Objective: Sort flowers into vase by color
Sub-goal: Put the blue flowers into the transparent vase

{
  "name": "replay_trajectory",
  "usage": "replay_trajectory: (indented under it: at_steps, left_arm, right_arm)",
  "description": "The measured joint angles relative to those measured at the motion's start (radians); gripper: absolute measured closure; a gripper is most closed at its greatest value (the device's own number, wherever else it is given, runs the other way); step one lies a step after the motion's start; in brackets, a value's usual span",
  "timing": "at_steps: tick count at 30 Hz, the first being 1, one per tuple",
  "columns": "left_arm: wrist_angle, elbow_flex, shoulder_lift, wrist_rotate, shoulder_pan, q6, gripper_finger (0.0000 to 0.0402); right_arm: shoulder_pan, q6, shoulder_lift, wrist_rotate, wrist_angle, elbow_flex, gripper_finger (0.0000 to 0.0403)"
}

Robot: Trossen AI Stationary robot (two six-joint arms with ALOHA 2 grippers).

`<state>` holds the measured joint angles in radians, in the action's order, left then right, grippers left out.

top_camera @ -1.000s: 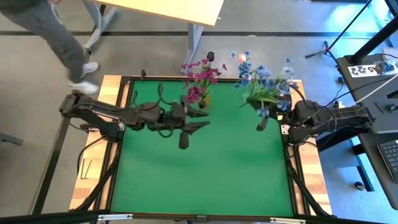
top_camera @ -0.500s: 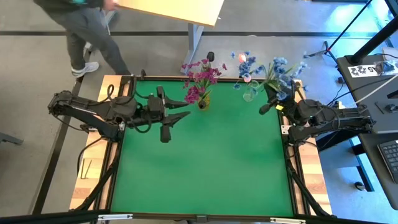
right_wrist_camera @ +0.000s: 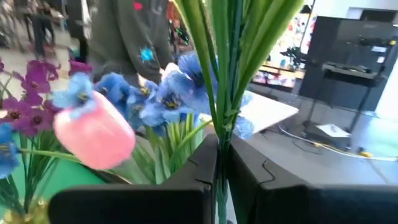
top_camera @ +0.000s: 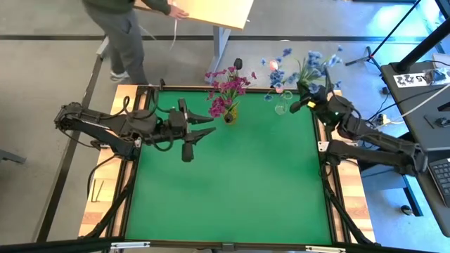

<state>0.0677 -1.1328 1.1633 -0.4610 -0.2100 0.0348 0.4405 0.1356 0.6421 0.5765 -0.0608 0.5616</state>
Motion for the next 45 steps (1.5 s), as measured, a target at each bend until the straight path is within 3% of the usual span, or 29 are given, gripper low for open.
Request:
replay_trajectory:
  at_steps: [5,10,16,31,35,45]
  left_arm:
    - [-0.021,0.0,0.002,0.0,0.0,-0.006,0.0266]
    - [-0.024,0.0,0.003,0.001,0.0,-0.007,0.0266]
    - [-0.028,0.0,0.003,0.001,0.0,-0.017,0.0266]
    - [-0.034,0.0,0.003,0.002,0.0,-0.025,0.0266]
    - [-0.035,0.0,0.003,0.002,0.0,-0.025,0.0266]
    - [-0.062,0.0,0.003,0.002,0.0,-0.033,0.0266]
  right_arm:
    - [0.158,-0.046,-0.023,-0.19,-0.189,-0.127,0.0375]
    - [0.232,-0.081,-0.015,-0.256,-0.332,-0.245,0.0375]
    - [0.243,-0.083,0.016,-0.256,-0.444,-0.311,0.0375]
    - [0.241,-0.086,0.097,-0.274,-0.359,-0.313,0.037]
    - [0.241,-0.087,0.096,-0.275,-0.337,-0.313,0.0331]
    - [0.241,-0.182,0.064,-0.275,-0.243,-0.312,0.0159]
